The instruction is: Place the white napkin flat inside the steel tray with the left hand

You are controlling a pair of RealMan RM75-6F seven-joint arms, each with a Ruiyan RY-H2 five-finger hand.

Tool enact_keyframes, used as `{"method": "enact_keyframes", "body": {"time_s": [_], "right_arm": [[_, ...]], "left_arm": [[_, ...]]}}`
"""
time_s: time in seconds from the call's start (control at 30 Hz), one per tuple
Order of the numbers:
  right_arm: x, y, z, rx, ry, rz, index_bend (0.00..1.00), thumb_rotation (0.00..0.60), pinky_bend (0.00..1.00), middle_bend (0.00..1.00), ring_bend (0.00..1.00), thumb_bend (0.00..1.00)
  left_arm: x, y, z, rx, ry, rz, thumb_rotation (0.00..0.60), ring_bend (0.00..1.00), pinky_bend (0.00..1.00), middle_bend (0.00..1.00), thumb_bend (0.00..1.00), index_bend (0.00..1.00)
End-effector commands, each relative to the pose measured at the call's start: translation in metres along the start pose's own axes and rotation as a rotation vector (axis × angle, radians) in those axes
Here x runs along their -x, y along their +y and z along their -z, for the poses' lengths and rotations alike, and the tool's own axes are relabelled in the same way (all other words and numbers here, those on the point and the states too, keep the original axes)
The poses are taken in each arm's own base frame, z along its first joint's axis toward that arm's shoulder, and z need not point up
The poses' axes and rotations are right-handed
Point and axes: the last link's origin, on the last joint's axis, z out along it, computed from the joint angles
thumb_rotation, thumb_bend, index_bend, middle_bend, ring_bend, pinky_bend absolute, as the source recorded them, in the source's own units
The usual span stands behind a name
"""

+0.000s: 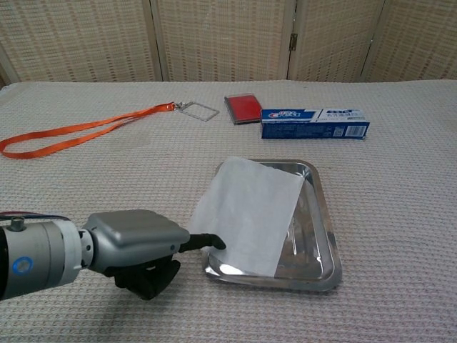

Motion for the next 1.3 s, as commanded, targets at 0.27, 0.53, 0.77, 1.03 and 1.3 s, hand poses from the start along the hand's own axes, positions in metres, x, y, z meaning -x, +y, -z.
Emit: {"method": "enact_keyframes", "body": {"time_s": [0.27, 0.53, 0.77, 1.03, 1.3], "right_arm": [[-0.004, 0.0, 0.002, -0.002, 0.017, -0.004, 0.0, 0.6, 0.0, 0.0, 0.0, 0.4], [-0.005, 0.001, 0.002, -0.001, 0.025, -0.008, 0.0, 0.6, 0.0, 0.0, 0.0, 0.4], [-0.007, 0.0, 0.003, -0.006, 0.034, -0.012, 0.0, 0.6, 0.0, 0.0, 0.0, 0.4], [-0.012, 0.0, 0.006, -0.009, 0.053, -0.016, 0.0, 0.6, 0.0, 0.0, 0.0, 0.4], [-0.022, 0.009, 0.006, 0.023, 0.093, -0.025, 0.0, 0.6, 0.0, 0.0, 0.0, 0.4]], "left_arm": [[0.005, 0.009, -0.003, 0.024, -0.018, -0.008, 0.6, 0.98, 1.0, 1.0, 0.93, 0.0], [0.005, 0.017, -0.006, 0.046, -0.015, -0.006, 0.6, 0.98, 1.0, 1.0, 0.93, 0.0], [0.005, 0.025, -0.01, 0.066, -0.013, -0.009, 0.6, 0.98, 1.0, 1.0, 0.93, 0.0], [0.009, 0.031, -0.018, 0.08, -0.027, -0.001, 0.6, 0.98, 1.0, 1.0, 0.92, 0.0], [0.005, 0.038, -0.024, 0.1, -0.014, 0.021, 0.6, 0.98, 1.0, 1.0, 0.92, 0.0]]}}
